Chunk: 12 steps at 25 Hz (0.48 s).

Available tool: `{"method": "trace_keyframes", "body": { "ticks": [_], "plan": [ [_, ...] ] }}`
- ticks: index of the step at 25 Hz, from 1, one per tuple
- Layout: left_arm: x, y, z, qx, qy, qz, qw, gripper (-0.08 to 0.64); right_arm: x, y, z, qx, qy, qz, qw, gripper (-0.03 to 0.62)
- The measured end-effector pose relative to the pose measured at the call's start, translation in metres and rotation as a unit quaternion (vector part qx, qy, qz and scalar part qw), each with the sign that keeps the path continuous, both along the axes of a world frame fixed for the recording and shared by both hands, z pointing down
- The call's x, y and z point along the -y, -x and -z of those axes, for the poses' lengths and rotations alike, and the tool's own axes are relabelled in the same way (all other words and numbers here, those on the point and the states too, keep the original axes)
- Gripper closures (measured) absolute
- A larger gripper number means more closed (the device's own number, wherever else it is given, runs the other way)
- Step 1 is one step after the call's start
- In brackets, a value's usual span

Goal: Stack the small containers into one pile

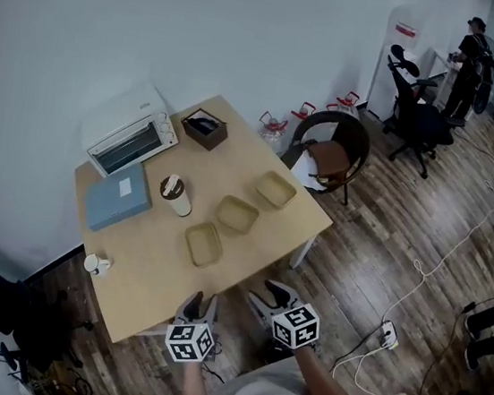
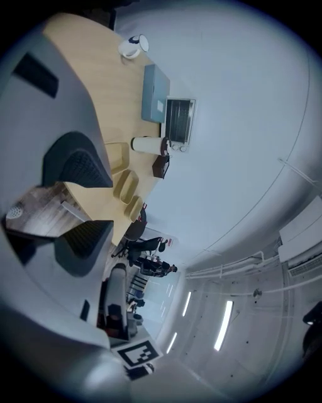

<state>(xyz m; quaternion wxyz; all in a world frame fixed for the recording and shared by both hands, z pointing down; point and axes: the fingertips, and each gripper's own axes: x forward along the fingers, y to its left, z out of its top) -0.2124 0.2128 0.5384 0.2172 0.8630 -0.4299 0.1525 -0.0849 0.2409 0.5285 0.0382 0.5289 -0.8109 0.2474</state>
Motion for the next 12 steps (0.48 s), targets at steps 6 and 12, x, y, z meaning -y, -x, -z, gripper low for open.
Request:
{"method": "trace_keyframes", "body": {
  "ticks": [6,12],
  "plan": [
    [0.026,-0.031,-0.006,-0.006,0.011,0.023,0.9997,0.403,0.025,-0.034,-0.007,0.012,0.008,0.034,0.999,0.396],
    [0.042,-0.063,-0.006,-0.012,0.011,0.035,0.9992,0.391,0.042,-0.072,-0.012,0.036,0.013,0.041,0.998,0.396]
  ]
}}
